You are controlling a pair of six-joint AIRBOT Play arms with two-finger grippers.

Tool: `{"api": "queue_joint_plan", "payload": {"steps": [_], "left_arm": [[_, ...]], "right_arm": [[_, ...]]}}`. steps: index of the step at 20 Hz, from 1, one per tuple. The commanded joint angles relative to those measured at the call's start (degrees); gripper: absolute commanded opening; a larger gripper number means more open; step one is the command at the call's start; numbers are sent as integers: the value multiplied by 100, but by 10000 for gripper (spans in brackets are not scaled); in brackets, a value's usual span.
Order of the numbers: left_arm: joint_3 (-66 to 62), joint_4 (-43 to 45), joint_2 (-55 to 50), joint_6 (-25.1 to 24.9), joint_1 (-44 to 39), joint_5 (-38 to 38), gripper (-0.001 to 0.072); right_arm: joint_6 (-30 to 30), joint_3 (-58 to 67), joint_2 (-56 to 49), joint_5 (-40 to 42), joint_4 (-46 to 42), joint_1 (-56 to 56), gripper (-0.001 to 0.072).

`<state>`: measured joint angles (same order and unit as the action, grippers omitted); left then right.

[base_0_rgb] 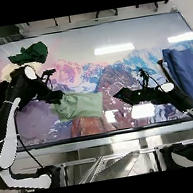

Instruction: Fold the shirts.

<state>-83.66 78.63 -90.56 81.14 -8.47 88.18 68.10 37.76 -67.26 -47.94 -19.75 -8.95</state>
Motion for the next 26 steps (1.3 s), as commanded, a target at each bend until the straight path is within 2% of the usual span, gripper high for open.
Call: {"api": "queue_joint_plan", "payload": {"steps": [1,2,3,4,5,6,7,10,13,14,15,16,19,22,25,26], "left_arm": [[20,271,424,-31,525,39,16],[20,184,501,-35,769,-87,15],[22,-39,520,-39,1027,-181,16],[26,-319,490,-142,1239,-223,16],[26,-590,415,-245,1427,-192,16],[26,-767,306,-299,1576,-90,16],[26,-820,188,-299,1674,24,16],[387,-815,15,-297,1834,46,16],[1150,-820,20,-308,1963,-323,17],[1322,-813,20,-308,2026,-433,95],[1434,-780,20,-278,2116,-546,391],[1453,-741,22,-151,2236,-560,525],[1423,-439,291,181,2734,-570,528],[1423,-363,809,758,3296,-719,527],[1423,-671,1311,890,3519,-935,526],[1423,-966,1460,848,3523,-973,393]], "right_arm": [[-2,-2,-35,-219,15,-9,568],[-2,-2,-52,-306,17,-9,519],[0,-2,-66,-308,39,-7,410],[2,-2,-96,-310,116,-9,373],[0,-2,-133,-313,234,-9,378],[-2,-2,-166,-310,356,-9,432],[-4,-2,-199,-308,439,-9,533],[-4,-2,-260,-310,490,-11,546],[-87,2,-339,-302,507,-109,547],[-87,9,-387,-291,507,-177,553],[-87,13,-446,-289,507,-254,556],[-87,22,-511,-289,505,-339,587],[-96,127,-743,-122,496,-566,610],[-177,514,-1102,129,496,-688,626],[-175,999,-1694,168,501,-800,626],[-166,1086,-1899,166,507,-844,625]]}}
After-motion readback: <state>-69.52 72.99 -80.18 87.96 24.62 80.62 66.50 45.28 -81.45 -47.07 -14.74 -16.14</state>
